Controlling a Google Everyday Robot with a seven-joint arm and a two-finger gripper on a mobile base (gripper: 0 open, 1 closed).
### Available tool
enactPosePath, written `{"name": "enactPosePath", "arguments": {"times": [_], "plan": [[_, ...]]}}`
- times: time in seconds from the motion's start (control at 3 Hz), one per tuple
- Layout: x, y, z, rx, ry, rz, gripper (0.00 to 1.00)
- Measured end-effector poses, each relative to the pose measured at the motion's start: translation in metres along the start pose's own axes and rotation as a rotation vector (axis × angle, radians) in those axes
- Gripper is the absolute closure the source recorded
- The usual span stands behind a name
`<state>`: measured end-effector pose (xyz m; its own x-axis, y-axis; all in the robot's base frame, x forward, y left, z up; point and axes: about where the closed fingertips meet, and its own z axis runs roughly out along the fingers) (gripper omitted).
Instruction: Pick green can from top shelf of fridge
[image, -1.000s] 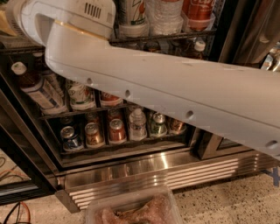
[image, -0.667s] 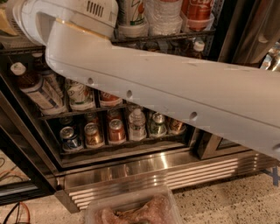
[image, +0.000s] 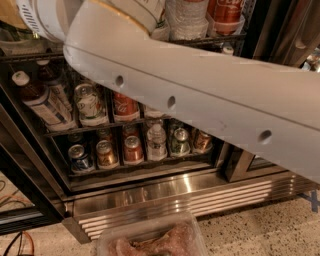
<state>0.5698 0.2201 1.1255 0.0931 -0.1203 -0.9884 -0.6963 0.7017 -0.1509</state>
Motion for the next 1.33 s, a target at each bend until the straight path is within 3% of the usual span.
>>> {"name": "enactPosePath", "arguments": {"times": [0.33,0.67,1.0,1.33], "plan": [[-0.009,-0.009,-0.001,-0.003,-0.002,0.005,1.00],[0.018,-0.008,-0.013,0.007,0.094,0.044,1.00],[0.015,-0.002,-0.015,-0.010,0.099,0.091,1.00],[0.022,0.007,-0.038,-0.008,0.092,0.183,1.00]]}}
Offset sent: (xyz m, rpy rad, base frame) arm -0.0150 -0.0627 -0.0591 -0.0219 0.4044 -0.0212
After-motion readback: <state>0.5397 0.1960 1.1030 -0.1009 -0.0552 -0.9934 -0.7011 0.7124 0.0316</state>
